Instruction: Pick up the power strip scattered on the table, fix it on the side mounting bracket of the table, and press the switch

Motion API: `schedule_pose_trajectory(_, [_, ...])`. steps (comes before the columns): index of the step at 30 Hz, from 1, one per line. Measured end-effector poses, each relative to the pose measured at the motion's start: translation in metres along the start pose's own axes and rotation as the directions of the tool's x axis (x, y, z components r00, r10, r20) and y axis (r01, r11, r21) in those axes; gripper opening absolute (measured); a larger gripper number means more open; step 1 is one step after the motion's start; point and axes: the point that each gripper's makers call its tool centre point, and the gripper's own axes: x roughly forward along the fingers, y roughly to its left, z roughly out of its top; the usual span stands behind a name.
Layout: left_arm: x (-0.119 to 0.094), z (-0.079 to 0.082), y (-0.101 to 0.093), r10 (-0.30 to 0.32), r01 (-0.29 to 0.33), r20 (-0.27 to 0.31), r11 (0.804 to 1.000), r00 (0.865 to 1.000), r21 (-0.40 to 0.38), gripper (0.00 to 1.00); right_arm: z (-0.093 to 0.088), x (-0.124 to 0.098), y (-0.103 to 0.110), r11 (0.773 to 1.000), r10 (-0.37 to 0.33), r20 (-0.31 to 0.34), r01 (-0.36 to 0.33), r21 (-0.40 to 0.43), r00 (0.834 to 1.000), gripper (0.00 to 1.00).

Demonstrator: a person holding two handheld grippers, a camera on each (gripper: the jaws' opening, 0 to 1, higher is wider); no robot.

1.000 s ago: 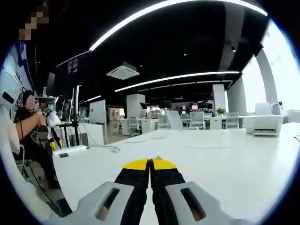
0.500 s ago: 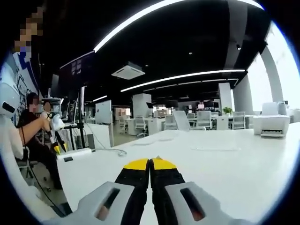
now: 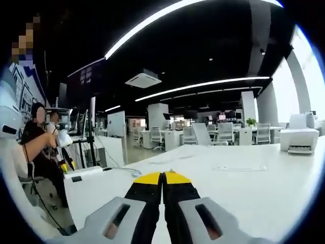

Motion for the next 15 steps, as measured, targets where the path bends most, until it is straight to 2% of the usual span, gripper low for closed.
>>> schedule_pose_trajectory(15, [0.001,0.001,0.000,0.000,0.000,-0.014,1.000,1.000,-0.004,0.42,0.013,0.024,0.011,1.000,0.022,-0.026,-0.022,0.014,0.999,0.00])
